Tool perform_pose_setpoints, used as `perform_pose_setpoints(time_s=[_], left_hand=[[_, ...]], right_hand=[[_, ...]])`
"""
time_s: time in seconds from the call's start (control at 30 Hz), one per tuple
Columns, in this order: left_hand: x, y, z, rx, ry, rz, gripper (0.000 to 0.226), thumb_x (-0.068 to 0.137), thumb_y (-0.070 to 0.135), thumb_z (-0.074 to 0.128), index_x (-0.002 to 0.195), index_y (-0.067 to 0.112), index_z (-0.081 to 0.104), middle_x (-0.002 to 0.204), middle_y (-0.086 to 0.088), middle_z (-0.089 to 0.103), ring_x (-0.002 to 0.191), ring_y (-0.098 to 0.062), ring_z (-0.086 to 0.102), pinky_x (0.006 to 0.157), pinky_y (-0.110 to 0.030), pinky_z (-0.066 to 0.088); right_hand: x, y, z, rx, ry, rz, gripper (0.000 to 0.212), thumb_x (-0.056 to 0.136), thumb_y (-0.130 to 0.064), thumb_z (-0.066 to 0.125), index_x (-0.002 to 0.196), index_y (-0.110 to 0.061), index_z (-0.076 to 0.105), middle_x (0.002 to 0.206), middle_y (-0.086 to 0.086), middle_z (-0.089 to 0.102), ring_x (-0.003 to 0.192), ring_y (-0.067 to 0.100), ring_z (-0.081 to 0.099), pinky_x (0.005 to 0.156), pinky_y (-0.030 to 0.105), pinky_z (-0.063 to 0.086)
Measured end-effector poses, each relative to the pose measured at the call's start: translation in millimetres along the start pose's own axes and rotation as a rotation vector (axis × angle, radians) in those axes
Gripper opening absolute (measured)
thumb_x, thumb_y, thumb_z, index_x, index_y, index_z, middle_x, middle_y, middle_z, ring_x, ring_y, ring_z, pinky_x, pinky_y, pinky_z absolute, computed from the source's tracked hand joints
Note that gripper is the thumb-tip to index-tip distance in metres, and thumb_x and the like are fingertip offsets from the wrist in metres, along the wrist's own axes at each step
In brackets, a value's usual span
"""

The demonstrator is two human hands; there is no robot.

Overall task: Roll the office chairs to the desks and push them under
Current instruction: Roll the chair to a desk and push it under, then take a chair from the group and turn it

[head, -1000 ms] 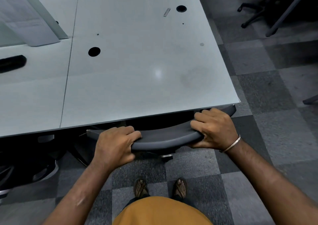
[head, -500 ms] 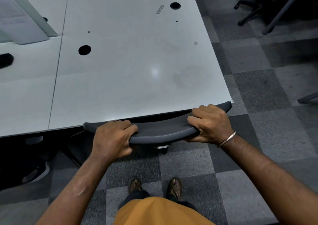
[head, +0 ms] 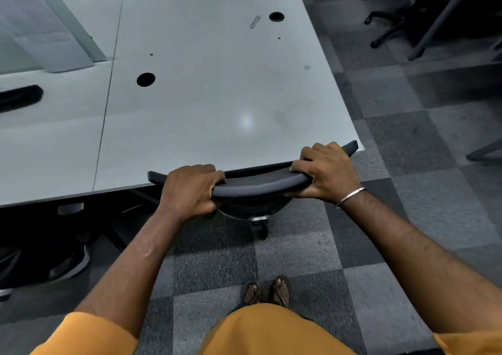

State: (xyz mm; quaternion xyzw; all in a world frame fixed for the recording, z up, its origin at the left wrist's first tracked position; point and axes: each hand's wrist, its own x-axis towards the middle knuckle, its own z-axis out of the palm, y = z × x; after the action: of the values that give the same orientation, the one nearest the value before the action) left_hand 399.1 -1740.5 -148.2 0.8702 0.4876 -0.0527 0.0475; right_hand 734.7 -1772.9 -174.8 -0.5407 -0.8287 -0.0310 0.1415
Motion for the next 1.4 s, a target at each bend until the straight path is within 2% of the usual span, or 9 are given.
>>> perform_pose_setpoints(time_s=[0.07,0.17,0.27,0.4,0.63,0.77,0.93,1.1,1.4], left_hand=[[0.9,-1.0,1.8,-0.028,0.007,0.021,0.049,0.068,0.059,0.063,0.114,0.043,0.065,0.096,0.015,0.065,0.088,-0.016,0.065,0.067,-0.033,0.052],[-4.2,2.3,5.1,-0.087,0.063,0.043,0.062,0.068,0.086,0.057,0.115,0.047,0.065,0.097,0.020,0.066,0.091,-0.011,0.064,0.067,-0.029,0.043],[-11.2,10.8,2.1,-0.193,0.137,0.054,0.067,0.073,0.097,0.046,0.113,0.048,0.070,0.096,0.023,0.069,0.088,-0.005,0.064,0.069,-0.029,0.041],[-22.8,32.1,-3.4,-0.601,0.261,0.015,0.047,0.088,0.080,0.053,0.108,0.044,0.075,0.100,0.030,0.072,0.098,0.007,0.065,0.087,-0.034,0.054],[-26.1,109.3,-2.0,-0.779,0.394,0.177,0.036,0.094,0.042,0.073,0.126,0.026,0.071,0.122,0.017,0.070,0.117,-0.003,0.063,0.097,-0.041,0.051],[-3.6,165.0,-0.7,-0.709,0.379,0.273,0.049,0.094,0.038,0.075,0.139,0.024,0.063,0.142,0.014,0.060,0.135,-0.008,0.053,0.108,-0.043,0.044],[52.0,242.9,-1.8,-0.667,0.317,0.277,0.047,0.097,0.032,0.073,0.141,0.024,0.060,0.144,0.014,0.058,0.137,-0.007,0.051,0.109,-0.042,0.044],[111.4,318.9,-0.1,-0.711,0.286,0.179,0.046,0.096,0.030,0.068,0.141,0.025,0.060,0.141,0.015,0.060,0.135,-0.004,0.049,0.112,-0.030,0.040],[215.0,376.4,9.7,-0.667,0.136,-0.030,0.056,0.094,0.039,0.069,0.146,0.024,0.054,0.146,0.008,0.056,0.135,-0.014,0.048,0.111,-0.035,0.040]], right_hand=[[-6.1,-5.1,0.2,0.027,0.004,0.088,0.057,0.065,-0.081,0.074,0.100,-0.035,0.072,0.094,-0.010,0.060,0.091,0.019,0.058,0.079,0.039,0.037],[-17.3,-18.0,-0.6,0.074,0.032,0.187,0.065,0.059,-0.075,0.080,0.108,-0.034,0.070,0.111,-0.009,0.062,0.111,0.021,0.058,0.094,0.042,0.038],[-26.6,-24.8,0.2,0.111,0.014,0.258,0.073,0.058,-0.065,0.085,0.120,-0.031,0.066,0.135,-0.006,0.058,0.143,0.022,0.042,0.119,0.045,0.025],[-38.1,-38.6,3.3,0.167,0.015,0.364,0.082,0.065,-0.043,0.085,0.140,-0.032,0.055,0.162,-0.004,0.037,0.160,0.019,0.006,0.127,0.040,-0.008],[-77.7,-28.7,-12.1,0.318,-0.007,0.248,0.092,0.087,-0.027,0.074,0.164,-0.027,0.024,0.174,-0.007,0.003,0.160,0.017,-0.005,0.128,0.055,0.006],[-108.8,23.5,-19.1,0.429,-0.030,0.295,0.089,0.091,-0.021,0.071,0.164,-0.029,0.021,0.174,-0.011,0.002,0.160,0.010,0.003,0.128,0.047,0.007],[-154.2,130.0,-25.0,0.452,-0.112,0.415,0.080,0.094,-0.023,0.069,0.163,-0.028,0.029,0.171,-0.007,0.018,0.158,0.008,0.015,0.129,0.043,0.015],[-188.4,234.5,-36.4,0.449,-0.224,0.460,0.073,0.095,-0.025,0.070,0.159,-0.028,0.037,0.169,-0.004,0.027,0.156,0.010,0.021,0.128,0.043,0.022],[-159.1,379.0,-51.2,0.365,-0.404,0.490,0.077,0.097,-0.045,0.067,0.160,-0.015,0.034,0.171,0.004,0.022,0.157,0.020,0.023,0.126,0.040,0.025]])
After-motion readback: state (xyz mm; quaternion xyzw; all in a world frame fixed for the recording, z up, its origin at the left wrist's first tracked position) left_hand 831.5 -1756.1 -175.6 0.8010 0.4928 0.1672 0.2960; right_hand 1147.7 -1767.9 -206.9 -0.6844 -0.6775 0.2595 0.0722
